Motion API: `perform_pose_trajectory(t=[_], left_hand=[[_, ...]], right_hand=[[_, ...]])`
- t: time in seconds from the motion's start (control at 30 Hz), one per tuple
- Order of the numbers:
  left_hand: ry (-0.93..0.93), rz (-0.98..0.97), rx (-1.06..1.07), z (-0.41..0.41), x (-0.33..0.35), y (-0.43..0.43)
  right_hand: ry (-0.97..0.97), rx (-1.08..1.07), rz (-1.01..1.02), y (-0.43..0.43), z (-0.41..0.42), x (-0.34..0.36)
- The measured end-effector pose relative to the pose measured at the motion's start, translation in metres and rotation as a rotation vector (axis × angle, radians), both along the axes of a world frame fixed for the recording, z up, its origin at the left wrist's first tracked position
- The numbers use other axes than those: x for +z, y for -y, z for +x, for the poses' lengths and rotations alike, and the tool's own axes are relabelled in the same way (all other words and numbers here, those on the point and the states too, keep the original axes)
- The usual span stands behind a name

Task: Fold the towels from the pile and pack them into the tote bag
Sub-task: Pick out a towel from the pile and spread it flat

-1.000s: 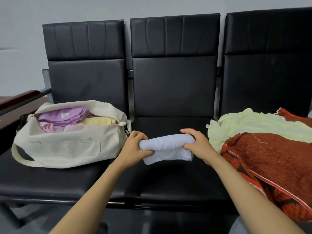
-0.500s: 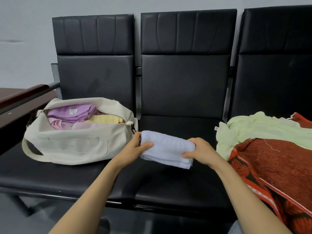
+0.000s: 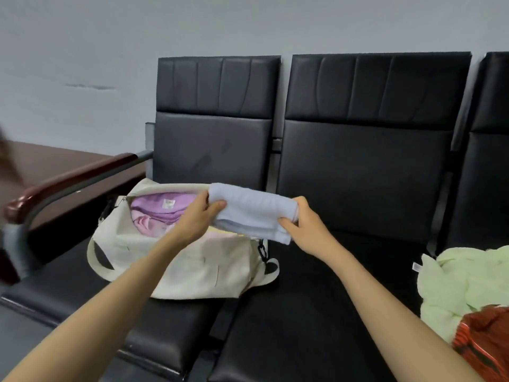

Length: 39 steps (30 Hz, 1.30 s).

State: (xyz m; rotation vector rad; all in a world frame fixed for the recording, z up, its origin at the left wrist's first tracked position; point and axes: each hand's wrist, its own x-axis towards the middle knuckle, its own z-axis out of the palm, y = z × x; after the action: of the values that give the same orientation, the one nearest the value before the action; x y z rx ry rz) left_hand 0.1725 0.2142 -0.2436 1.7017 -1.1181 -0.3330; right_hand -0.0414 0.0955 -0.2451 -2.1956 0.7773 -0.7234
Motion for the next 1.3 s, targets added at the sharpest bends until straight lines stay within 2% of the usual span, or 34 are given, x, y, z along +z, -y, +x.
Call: perform_pose_trajectory(t=[0.07, 0.27, 0.43, 0.5, 0.6, 0.67, 0.73, 0.83, 0.93, 0.97, 1.17, 1.3], left_hand=[[0.036, 0.034, 0.112, 0.04, 0.007, -0.003], [0.178, 0.281, 0.425, 0.142, 0.014, -0.009], [0.315, 0.448, 0.439, 0.184, -0.02, -0.013], [0.484, 0.489, 0.415, 0.194, -0.033, -0.017], [0.949, 0.509, 0.273, 0.206, -0.039, -0.025], [1.252, 0.571, 0.289, 0.216, -0.035, -0.03], [1.358, 0.727, 0.337, 0.213, -0.023, -0.037], [1.242, 0.733, 0.334, 0.214, -0.015, -0.048], [1.093, 0.921, 0.436, 0.212, -0.019, -0.051], [1.11, 0.947, 0.462, 0.211, -0.02, -0.048], [0.988, 1.026, 0.544, 0.216, -0.012, -0.038], [1.036, 0.857, 0.637, 0.21, -0.021, -0.03]], right_hand=[[-0.006, 0.051, 0.025, 0.003, 0.049, 0.008], [-0.038, 0.118, 0.347, 0.003, 0.185, 0.003], [-0.079, 0.087, 0.56, -0.004, 0.238, -0.02], [-0.062, 0.102, 0.654, 0.004, 0.253, -0.041], [-0.05, 0.101, 0.675, 0.012, 0.275, -0.065], [-0.041, 0.097, 0.64, 0.002, 0.277, -0.06], [-0.021, 0.109, 0.637, -0.007, 0.28, -0.054], [-0.085, 0.091, 0.59, -0.029, 0.279, -0.037], [-0.263, 0.018, 0.315, -0.039, 0.281, -0.039], [-0.296, -0.003, 0.259, -0.04, 0.28, -0.041], [-0.47, 0.023, 0.174, -0.035, 0.272, -0.038], [-0.416, -0.065, 0.105, -0.047, 0.278, -0.044]])
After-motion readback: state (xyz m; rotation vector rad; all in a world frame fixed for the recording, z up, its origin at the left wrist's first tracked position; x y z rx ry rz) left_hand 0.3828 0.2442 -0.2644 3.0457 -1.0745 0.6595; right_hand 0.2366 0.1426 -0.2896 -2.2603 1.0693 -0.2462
